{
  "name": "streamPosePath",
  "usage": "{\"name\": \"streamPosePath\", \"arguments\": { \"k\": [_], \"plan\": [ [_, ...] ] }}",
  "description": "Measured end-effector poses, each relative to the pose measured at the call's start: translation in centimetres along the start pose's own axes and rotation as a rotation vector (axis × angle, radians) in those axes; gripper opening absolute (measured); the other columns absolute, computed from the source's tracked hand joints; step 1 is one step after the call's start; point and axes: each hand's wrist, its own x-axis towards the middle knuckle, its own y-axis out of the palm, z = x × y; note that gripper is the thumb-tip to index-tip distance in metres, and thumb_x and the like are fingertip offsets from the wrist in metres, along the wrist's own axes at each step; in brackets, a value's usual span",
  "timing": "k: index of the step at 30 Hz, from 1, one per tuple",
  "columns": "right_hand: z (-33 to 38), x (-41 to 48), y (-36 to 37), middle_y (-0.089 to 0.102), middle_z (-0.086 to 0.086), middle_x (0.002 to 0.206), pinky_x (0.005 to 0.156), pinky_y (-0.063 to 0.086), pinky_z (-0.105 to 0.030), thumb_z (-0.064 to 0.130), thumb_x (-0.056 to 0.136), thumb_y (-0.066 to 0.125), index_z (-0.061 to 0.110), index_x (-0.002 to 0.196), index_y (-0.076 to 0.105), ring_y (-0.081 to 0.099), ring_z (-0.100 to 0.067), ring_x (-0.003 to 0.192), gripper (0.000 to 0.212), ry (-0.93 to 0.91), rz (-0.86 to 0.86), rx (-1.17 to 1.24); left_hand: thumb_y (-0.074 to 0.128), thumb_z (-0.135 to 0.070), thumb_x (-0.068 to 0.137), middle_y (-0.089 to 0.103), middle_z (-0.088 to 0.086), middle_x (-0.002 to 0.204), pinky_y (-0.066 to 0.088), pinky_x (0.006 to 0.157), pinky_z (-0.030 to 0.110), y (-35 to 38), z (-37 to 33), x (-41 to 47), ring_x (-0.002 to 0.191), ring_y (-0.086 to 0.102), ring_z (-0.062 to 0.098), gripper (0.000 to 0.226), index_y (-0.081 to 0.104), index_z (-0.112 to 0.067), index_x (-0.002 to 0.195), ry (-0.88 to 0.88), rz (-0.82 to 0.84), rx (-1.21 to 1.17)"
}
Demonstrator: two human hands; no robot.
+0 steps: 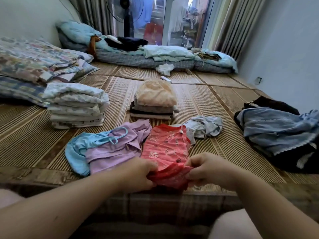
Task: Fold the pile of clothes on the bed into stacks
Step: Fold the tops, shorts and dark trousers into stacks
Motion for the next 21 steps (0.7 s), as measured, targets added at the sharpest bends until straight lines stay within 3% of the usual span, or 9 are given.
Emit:
{"name": "streamPosePath", "arguments": {
  "k": [5, 8, 11, 13, 15, 18, 21],
  "plan": [
    [-0.1, 1.0, -1.8, 0.069, 0.000, 0.073, 0.060, 0.052, -0.024, 0.008, 0.080, 0.067, 0.022, 0.075, 0.072, 0.064, -0.012, 0.064, 0.016, 0.001, 0.115, 0.098, 0.058, -0.032, 0.072, 0.069, -0.003, 0.091, 0.052, 0.077, 0.031, -0.8, -0.1, -0.3, 0.084, 0.065, 0.012, 0.032, 0.065, -0.020, 0.100, 0.080, 0.162, -0.232],
    [0.8, 3.6, -3.5, 0.066, 0.000, 0.065, 0.047, 0.045, -0.020, 0.004, 0.083, 0.064, 0.017, 0.077, 0.068, 0.058, -0.009, 0.054, 0.015, -0.015, -0.040, 0.145, 0.058, -0.026, 0.067, 0.070, -0.002, 0.083, 0.055, 0.067, 0.026, -1.9, 0.5, 2.0, 0.076, 0.067, 0.012, 0.026, 0.067, -0.021, 0.092, -0.023, 0.061, -0.367],
    [1.9, 7.4, -4.9, 0.063, -0.003, 0.068, 0.040, 0.040, -0.019, 0.002, 0.085, 0.061, 0.012, 0.088, 0.065, 0.055, -0.008, 0.049, 0.012, -0.021, -0.303, 0.177, 0.064, -0.022, 0.077, 0.067, -0.010, 0.079, 0.047, 0.056, 0.012, -3.0, 1.7, 6.0, 0.073, 0.066, 0.010, 0.012, 0.064, -0.028, 0.088, -0.154, -0.157, -0.444],
    [2.1, 9.9, -5.2, 0.067, -0.007, 0.087, 0.045, 0.045, -0.022, 0.004, 0.084, 0.065, 0.014, 0.109, 0.062, 0.061, -0.011, 0.060, 0.027, -0.008, -0.476, 0.143, 0.070, -0.026, 0.080, 0.065, -0.014, 0.095, 0.044, 0.057, 0.010, -3.3, 2.4, 8.3, 0.080, 0.062, 0.004, 0.029, 0.057, -0.035, 0.105, -0.251, -0.266, -0.481],
    [1.3, 11.4, -4.7, 0.066, -0.009, 0.101, 0.056, 0.052, -0.027, 0.009, 0.083, 0.070, 0.016, 0.129, 0.054, 0.063, -0.015, 0.071, 0.049, 0.037, -0.580, 0.062, 0.074, -0.029, 0.079, 0.061, -0.009, 0.110, 0.049, 0.068, 0.014, -2.6, 2.9, 9.6, 0.092, 0.062, 0.008, 0.054, 0.049, -0.034, 0.126, -0.337, -0.286, -0.455],
    [-1.1, 12.7, -3.0, 0.064, 0.005, 0.093, 0.052, 0.049, -0.021, 0.016, 0.085, 0.070, 0.020, 0.129, 0.054, 0.064, -0.010, 0.071, 0.047, 0.086, -0.530, -0.028, 0.071, -0.039, 0.074, 0.053, -0.002, 0.129, 0.047, 0.094, 0.028, -0.3, 3.3, 9.1, 0.113, 0.054, 0.015, 0.060, 0.050, -0.031, 0.130, -0.382, -0.273, -0.162],
    [-3.0, 13.5, -1.6, 0.064, 0.009, 0.117, 0.077, 0.048, -0.024, 0.028, 0.086, 0.069, 0.031, 0.125, 0.060, 0.061, -0.010, 0.098, 0.040, -0.050, -0.473, -0.362, 0.067, -0.059, 0.073, 0.048, -0.010, 0.125, 0.040, 0.101, 0.034, 1.8, 2.8, 6.7, 0.120, 0.040, 0.015, 0.060, 0.051, -0.042, 0.128, -0.252, -0.204, -0.021]
  ]
}}
